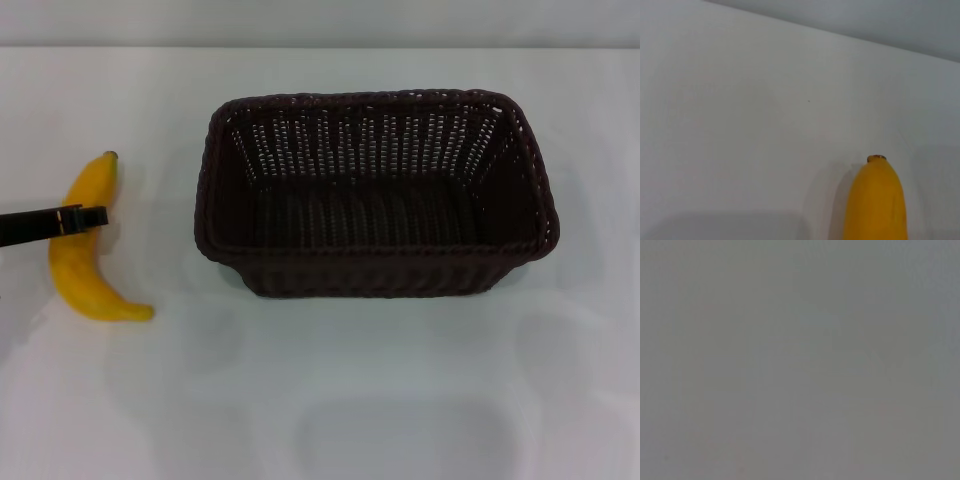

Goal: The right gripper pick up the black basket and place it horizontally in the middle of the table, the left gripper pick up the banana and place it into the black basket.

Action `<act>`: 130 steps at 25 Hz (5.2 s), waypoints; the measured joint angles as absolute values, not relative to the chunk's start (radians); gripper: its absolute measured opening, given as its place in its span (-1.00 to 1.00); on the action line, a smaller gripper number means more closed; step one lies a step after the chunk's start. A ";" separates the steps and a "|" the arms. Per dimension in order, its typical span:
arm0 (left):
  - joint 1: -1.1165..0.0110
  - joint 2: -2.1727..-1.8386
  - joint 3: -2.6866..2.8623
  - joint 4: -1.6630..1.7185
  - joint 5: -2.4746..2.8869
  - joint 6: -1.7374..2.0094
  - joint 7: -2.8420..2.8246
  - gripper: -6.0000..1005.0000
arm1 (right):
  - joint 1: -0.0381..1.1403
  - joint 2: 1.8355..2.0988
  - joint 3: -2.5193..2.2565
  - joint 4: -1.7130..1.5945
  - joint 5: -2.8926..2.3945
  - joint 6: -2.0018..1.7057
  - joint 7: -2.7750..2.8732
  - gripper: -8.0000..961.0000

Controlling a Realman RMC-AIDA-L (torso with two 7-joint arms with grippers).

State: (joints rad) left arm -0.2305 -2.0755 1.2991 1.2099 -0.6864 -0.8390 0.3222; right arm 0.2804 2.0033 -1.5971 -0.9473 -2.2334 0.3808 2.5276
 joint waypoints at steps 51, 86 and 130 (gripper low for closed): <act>-0.280 -2.077 1.363 1.623 -0.866 -0.921 0.463 0.15 | 0.272 2.003 -1.592 -0.954 -2.233 0.405 2.528 0.41; -0.274 -2.080 1.528 1.535 -1.042 -0.813 0.561 0.27 | 0.263 2.003 -1.597 -0.955 -2.233 0.424 2.528 0.41; 0.086 -2.077 2.059 1.503 -1.036 0.622 0.901 0.77 | 0.229 1.998 -1.633 -0.827 -2.527 0.764 2.820 0.41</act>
State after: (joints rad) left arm 0.0857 -2.0772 2.0593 1.5033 -1.0365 0.6224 0.9011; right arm 0.2291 1.9975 -1.6327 -0.8269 -2.5272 0.7637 2.8201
